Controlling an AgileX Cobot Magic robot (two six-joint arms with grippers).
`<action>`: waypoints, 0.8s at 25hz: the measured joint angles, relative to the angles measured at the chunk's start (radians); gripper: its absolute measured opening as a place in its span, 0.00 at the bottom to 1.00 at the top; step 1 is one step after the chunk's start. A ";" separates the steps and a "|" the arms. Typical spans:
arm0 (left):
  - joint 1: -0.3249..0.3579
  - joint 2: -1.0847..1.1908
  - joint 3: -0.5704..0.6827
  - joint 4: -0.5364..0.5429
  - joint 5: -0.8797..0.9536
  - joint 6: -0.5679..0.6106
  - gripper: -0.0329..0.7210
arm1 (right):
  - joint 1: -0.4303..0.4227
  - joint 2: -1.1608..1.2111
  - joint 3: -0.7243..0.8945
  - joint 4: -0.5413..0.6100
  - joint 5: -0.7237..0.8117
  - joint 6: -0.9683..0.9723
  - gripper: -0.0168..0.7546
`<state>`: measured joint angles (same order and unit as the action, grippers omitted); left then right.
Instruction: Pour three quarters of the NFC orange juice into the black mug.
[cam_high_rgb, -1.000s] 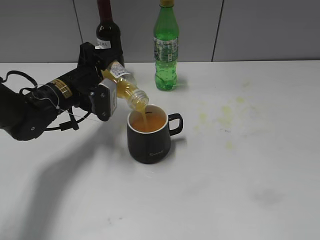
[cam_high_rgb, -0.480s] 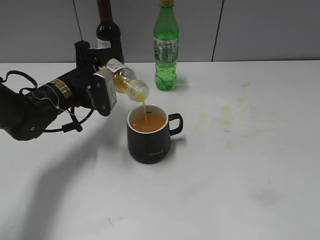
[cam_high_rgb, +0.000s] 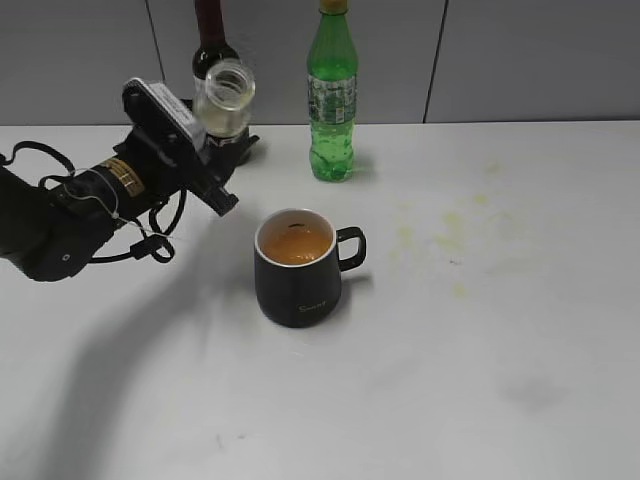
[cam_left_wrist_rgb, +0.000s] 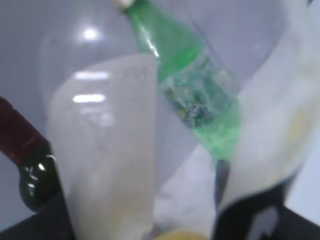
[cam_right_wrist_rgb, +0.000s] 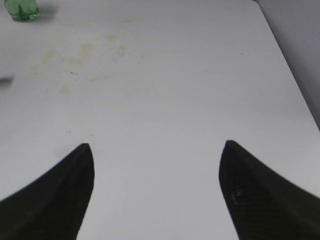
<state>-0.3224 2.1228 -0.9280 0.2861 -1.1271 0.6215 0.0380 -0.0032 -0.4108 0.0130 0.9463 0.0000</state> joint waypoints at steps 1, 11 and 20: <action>0.000 0.000 0.000 -0.001 0.000 -0.090 0.67 | 0.000 0.000 0.000 0.000 0.000 0.000 0.79; 0.000 0.000 0.000 -0.029 0.072 -0.663 0.67 | 0.000 0.000 0.000 0.000 0.000 0.000 0.79; 0.002 0.000 0.000 -0.083 0.093 -0.658 0.67 | 0.000 0.000 0.000 0.000 0.000 0.000 0.79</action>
<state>-0.3204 2.1228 -0.9280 0.2035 -1.0339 -0.0368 0.0380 -0.0032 -0.4108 0.0130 0.9463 0.0000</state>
